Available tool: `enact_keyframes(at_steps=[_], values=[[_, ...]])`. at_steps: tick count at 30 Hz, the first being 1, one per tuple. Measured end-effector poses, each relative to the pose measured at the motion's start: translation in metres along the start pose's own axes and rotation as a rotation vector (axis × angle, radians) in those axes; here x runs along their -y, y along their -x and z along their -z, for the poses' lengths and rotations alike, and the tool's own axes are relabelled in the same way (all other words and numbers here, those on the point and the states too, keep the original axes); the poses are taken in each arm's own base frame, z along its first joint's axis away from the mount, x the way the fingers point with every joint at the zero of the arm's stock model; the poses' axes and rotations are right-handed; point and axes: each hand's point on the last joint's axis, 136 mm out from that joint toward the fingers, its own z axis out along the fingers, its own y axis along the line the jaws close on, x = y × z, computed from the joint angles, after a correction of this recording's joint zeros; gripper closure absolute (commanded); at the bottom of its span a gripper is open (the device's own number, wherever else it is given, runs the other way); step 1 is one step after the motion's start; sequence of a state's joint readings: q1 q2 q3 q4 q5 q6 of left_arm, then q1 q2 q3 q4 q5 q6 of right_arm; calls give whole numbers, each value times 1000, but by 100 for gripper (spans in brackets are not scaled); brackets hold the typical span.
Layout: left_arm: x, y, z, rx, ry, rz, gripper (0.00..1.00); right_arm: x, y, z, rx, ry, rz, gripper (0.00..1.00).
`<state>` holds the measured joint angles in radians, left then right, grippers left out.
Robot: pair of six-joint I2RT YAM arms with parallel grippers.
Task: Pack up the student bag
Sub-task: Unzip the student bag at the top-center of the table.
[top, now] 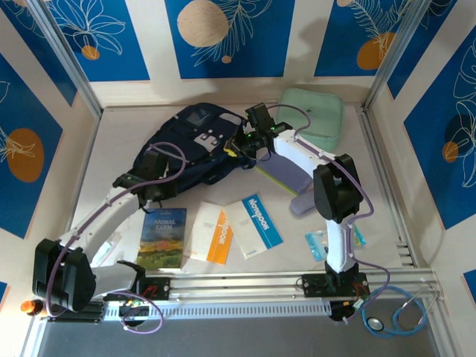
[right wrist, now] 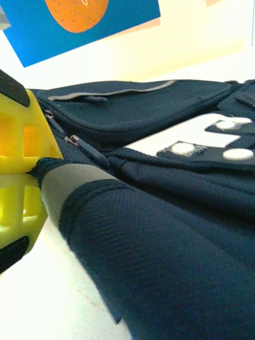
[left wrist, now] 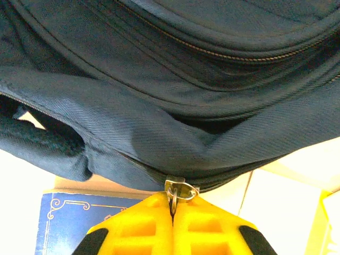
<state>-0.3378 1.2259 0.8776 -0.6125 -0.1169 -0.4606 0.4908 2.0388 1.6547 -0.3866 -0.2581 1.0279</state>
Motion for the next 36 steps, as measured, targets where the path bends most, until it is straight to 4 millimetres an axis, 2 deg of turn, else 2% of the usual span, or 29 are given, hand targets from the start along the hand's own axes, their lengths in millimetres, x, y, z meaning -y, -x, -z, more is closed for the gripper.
enact_keyframes(at_steps=[2, 3, 6, 7, 9, 12, 15, 18, 21, 24, 30, 36], values=[[3, -2, -3, -14, -20, -3, 100, 6, 8, -8, 9, 3, 20, 100], [6, -3, -6, -22, -35, -7, 100, 11, 11, -11, 11, -1, 26, 91], [15, -6, -17, -59, -74, -22, 100, 28, 22, -18, 30, -33, 33, 55], [18, -8, -21, -78, -85, -24, 100, 32, 27, -18, 45, -40, 40, 46], [24, -13, -28, -114, -111, -29, 100, 39, 34, -13, 83, -52, 53, 34], [36, -10, -33, -150, -154, -46, 100, 49, 37, 3, 133, -81, 55, 30], [53, 1, -34, -165, -211, -52, 100, 47, 35, 27, 183, -85, 55, 30], [73, 11, -33, -171, -271, -67, 100, 39, 24, 54, 223, -60, 33, 31], [92, 20, -33, -173, -311, -86, 100, 34, 7, 64, 231, -21, -2, 32], [112, 24, -36, -182, -345, -107, 100, 37, -8, 56, 204, 3, -56, 34], [144, 29, -46, -194, -378, -131, 100, 42, -28, 17, 99, 19, -155, 35], [154, 26, -51, -201, -385, -128, 100, 54, -39, -14, 31, 15, -230, 29]])
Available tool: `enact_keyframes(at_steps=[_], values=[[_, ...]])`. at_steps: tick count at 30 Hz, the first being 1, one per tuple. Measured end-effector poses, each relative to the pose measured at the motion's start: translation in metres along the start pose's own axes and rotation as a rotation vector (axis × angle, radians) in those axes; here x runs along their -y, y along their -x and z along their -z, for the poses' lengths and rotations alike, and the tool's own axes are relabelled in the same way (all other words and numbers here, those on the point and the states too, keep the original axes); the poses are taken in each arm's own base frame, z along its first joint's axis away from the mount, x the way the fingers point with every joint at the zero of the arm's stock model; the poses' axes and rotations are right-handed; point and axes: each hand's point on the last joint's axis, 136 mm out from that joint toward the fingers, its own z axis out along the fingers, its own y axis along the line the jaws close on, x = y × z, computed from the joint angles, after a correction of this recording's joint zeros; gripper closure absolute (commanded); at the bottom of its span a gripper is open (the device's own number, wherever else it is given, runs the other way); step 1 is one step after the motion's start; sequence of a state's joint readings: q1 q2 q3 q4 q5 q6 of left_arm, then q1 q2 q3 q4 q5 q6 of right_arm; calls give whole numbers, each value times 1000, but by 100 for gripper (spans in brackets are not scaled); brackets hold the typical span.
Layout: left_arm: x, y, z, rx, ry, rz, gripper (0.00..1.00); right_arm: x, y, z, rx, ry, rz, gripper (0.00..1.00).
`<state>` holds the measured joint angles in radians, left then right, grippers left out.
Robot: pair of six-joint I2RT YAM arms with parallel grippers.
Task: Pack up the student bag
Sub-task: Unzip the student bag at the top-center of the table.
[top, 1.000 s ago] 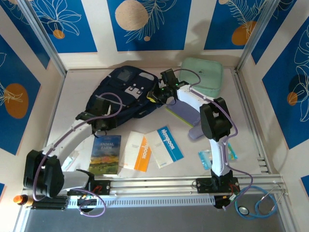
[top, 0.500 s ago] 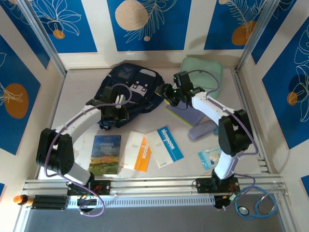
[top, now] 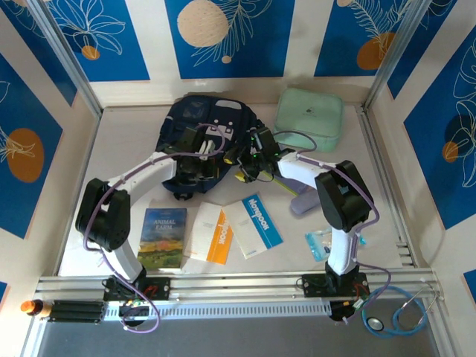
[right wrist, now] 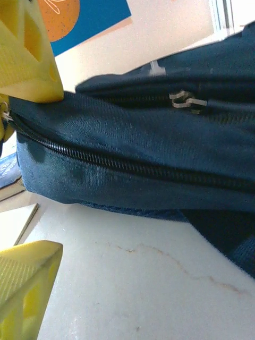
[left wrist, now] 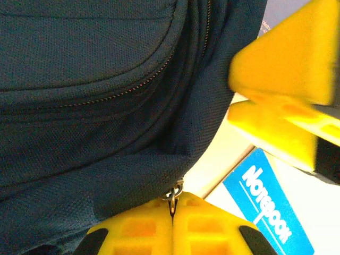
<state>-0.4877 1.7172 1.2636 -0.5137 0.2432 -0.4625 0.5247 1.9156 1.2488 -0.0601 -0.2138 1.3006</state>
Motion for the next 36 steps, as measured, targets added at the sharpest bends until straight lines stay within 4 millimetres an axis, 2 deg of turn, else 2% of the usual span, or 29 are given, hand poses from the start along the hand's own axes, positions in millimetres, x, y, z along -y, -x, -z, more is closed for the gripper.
enact_keyframes(at_steps=[8, 12, 17, 22, 26, 29, 36], values=[[0, 0, 0, 0, -1, 3, 100, -7, 4, -10, -17, 22, -32, 30], [0, -3, -2, -6, -3, 4, 100, -4, 2, -18, -28, 21, -38, 32], [0, -5, -3, -15, -10, 9, 100, -2, -1, -27, -49, 28, -69, 50], [-1, -7, -3, -20, -7, 2, 100, -9, 0, -28, -52, 57, -84, 77], [-5, -13, -3, -40, 6, -30, 100, -7, 3, -28, -46, 51, -78, 91], [-13, -21, 2, -48, 43, -81, 100, -7, 3, -28, -44, 48, -56, 96], [-43, -28, 29, -42, 146, -171, 100, -4, 7, -26, -38, 41, -11, 97]])
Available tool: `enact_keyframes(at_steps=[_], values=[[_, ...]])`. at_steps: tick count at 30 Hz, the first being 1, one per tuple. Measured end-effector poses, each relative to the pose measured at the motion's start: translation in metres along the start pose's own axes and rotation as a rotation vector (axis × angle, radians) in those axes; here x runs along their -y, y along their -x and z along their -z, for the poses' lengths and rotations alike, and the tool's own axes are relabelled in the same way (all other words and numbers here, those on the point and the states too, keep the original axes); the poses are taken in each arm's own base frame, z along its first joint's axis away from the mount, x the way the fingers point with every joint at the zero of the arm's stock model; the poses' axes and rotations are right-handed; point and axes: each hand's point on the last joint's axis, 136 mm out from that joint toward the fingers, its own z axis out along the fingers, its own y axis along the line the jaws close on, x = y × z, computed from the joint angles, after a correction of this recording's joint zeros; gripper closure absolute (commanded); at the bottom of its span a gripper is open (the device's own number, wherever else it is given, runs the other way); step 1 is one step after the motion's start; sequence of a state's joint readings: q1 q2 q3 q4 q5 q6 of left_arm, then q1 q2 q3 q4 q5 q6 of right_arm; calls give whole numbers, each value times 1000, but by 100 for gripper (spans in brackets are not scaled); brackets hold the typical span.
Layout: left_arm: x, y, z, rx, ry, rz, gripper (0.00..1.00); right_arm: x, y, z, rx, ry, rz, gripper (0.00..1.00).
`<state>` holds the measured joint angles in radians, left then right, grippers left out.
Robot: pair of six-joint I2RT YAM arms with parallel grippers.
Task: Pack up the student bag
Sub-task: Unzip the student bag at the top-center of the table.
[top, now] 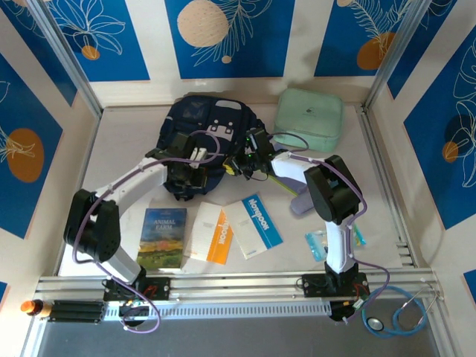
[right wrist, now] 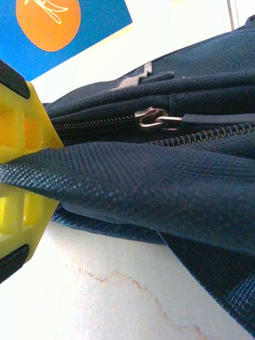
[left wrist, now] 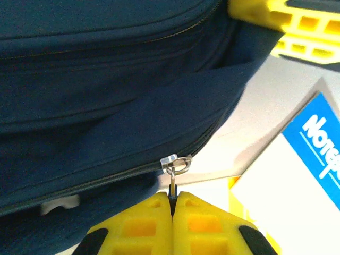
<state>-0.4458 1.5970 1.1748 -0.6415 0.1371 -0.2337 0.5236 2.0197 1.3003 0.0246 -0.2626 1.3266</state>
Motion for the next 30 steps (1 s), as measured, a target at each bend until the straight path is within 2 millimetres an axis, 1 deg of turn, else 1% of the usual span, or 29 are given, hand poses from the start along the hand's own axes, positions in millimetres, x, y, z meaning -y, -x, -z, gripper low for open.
enact_keyframes(at_steps=[3, 7, 10, 15, 19, 20, 21, 22, 24, 25, 26, 28, 30], values=[[-14, -5, 4, -13, 38, -13, 100, 3, 4, 2, 6, -7, 12, 97], [-35, -15, 4, -45, 96, -7, 100, 7, 12, 6, 16, -16, 32, 99], [-46, -19, 4, -56, 128, 1, 100, 8, 15, 8, 18, -24, 53, 99], [-52, -20, 4, -57, 156, 4, 100, -3, 17, 12, 18, -22, 101, 99], [-48, -20, 3, -53, 139, 16, 100, -8, 19, 15, 23, -29, 127, 97], [-46, -19, 3, -53, 131, 18, 100, -9, 20, 16, 24, -33, 134, 94], [-42, -19, 2, -52, 120, 21, 100, -11, 21, 17, 26, -40, 145, 87], [-39, -18, 3, -50, 109, 30, 100, -12, 22, 19, 29, -47, 151, 79], [-28, -13, 4, -37, 69, 53, 100, -16, 27, 23, 49, -62, 179, 56], [-24, -10, 5, -27, 50, 66, 100, -17, 30, 25, 62, -68, 192, 48], [-18, -6, 6, -14, 27, 80, 100, -17, 33, 30, 82, -77, 205, 42], [-9, 2, 7, 9, -13, 107, 100, -15, 38, 43, 122, -105, 223, 41], [1, 9, 8, 30, -53, 129, 100, -19, 39, 64, 164, -114, 232, 40]])
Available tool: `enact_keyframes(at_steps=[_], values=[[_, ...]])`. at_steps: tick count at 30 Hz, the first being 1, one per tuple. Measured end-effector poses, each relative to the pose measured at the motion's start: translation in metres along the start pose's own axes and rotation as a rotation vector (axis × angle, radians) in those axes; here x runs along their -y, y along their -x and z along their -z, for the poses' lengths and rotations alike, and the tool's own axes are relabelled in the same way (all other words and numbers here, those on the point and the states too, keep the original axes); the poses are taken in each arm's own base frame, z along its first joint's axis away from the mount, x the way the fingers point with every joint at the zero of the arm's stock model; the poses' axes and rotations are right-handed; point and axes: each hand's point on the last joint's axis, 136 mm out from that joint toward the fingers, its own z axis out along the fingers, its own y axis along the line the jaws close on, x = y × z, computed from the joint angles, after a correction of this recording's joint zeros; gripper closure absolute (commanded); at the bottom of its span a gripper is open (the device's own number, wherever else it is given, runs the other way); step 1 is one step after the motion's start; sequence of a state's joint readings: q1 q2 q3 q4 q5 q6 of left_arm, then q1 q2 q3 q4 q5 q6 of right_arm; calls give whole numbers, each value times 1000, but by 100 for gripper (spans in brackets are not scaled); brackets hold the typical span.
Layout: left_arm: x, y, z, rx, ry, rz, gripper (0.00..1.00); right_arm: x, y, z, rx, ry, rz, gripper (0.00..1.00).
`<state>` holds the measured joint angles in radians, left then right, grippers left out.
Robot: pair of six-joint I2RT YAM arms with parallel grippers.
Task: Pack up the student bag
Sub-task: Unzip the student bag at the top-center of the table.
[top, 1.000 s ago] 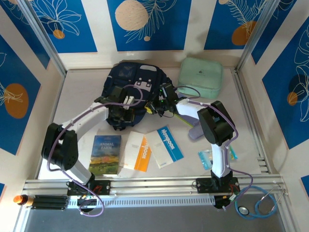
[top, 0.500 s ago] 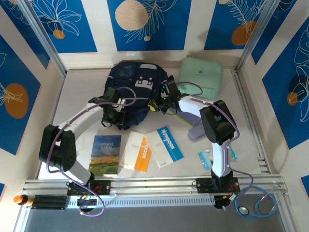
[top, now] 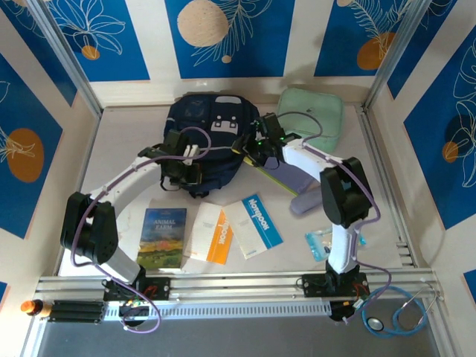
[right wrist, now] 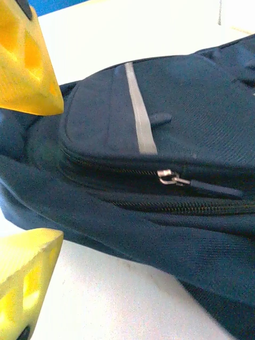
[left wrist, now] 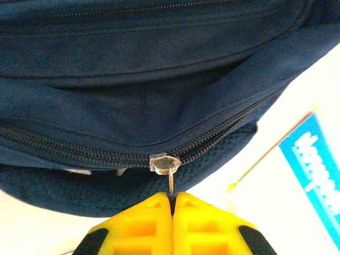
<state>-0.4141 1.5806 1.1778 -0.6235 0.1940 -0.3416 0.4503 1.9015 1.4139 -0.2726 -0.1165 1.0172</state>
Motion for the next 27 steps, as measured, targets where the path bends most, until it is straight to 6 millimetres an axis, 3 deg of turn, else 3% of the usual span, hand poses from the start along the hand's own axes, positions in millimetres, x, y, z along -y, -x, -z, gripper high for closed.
enact_keyframes(at_steps=[3, 7, 10, 14, 20, 27], values=[[17, 7, -2, 9, -43, 13, 100, -5, -3, 34, 39, 5, -2, 39], [47, 13, -5, 10, -109, -7, 100, -6, -22, 50, 25, 12, -34, 32], [68, 12, -10, 1, -151, -29, 100, 9, -48, 43, -25, -29, -97, 31], [82, 4, -20, -30, -175, -49, 100, 30, -73, 30, -82, -79, -165, 30], [84, 1, -28, -46, -180, -54, 100, 35, -74, 24, -85, -96, -240, 21], [84, -1, -29, -51, -180, -54, 100, 42, -73, 4, -92, -139, -266, 21]])
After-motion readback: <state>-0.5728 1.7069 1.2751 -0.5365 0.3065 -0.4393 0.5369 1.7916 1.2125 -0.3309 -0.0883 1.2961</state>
